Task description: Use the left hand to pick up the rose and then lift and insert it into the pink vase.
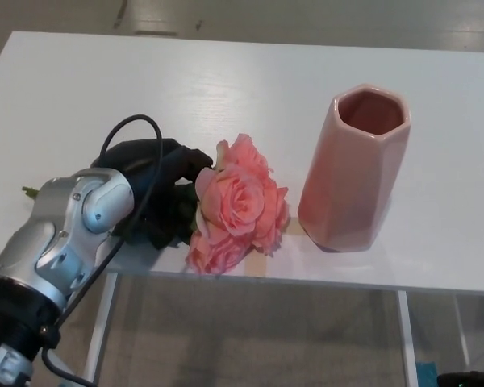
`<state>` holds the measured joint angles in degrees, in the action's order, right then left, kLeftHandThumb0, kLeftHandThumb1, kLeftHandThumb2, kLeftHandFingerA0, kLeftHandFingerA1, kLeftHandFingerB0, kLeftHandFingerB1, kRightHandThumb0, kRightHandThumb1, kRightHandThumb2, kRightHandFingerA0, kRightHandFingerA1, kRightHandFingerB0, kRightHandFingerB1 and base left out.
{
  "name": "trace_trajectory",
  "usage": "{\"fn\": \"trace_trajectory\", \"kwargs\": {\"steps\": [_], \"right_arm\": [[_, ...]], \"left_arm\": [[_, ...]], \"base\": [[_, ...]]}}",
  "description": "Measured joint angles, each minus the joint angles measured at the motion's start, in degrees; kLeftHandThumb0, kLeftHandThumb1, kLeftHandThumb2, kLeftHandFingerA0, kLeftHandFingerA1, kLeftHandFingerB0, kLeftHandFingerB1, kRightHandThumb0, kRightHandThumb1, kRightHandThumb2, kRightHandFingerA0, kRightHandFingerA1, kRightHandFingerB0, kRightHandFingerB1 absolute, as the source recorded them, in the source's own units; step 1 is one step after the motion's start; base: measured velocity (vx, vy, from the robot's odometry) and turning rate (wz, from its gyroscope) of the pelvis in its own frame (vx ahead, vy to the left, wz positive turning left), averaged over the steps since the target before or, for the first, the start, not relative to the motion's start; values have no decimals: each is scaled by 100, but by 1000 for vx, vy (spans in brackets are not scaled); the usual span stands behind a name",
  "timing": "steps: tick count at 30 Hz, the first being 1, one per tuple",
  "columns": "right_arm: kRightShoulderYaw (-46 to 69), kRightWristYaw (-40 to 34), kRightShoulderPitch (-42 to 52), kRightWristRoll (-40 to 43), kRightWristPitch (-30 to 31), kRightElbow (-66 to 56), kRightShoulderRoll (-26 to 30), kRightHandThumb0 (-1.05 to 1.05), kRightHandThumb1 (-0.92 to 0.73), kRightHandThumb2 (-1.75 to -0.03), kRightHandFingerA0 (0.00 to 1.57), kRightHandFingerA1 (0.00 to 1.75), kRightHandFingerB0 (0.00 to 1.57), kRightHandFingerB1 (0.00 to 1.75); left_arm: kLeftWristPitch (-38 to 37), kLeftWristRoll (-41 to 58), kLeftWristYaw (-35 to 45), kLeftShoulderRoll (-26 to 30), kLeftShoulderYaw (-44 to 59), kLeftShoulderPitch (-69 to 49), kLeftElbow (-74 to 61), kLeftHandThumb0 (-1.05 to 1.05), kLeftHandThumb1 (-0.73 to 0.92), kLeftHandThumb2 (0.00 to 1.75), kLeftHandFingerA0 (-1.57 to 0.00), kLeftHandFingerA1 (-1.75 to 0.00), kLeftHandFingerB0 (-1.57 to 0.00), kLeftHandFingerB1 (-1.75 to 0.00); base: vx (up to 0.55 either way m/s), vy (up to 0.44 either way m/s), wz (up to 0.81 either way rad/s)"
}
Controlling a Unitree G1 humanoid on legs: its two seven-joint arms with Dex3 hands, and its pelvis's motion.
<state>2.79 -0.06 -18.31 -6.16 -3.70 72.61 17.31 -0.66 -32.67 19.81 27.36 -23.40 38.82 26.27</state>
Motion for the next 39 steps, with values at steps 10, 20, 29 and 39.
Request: {"fn": "trace_trajectory", "kwargs": {"steps": [10,20,29,39], "right_arm": [[-7,17,1,-1,0,1,10,-36,-66,-59,63,41,55,38],[-6,70,1,-2,2,4,17,-35,-66,-60,62,42,55,39],[1,95,-2,2,2,3,18,-35,-66,-60,61,41,54,39],[21,116,-1,3,3,1,21,-35,-66,-60,61,41,54,39]], "left_arm": [[-169,-25,-373,-35,92,-101,10,-24,76,64,-65,-148,-79,-50],[-500,11,-879,-126,489,-83,172,-20,76,63,-63,-150,-77,-91],[-515,294,-931,-328,1075,79,-185,-19,80,63,-69,-147,-76,-97],[-394,804,-757,-574,1564,405,-642,-18,83,64,-79,-134,-78,-93]], "base": [[0,0,0],[0,0,0],[0,0,0],[0,0,0]]}}
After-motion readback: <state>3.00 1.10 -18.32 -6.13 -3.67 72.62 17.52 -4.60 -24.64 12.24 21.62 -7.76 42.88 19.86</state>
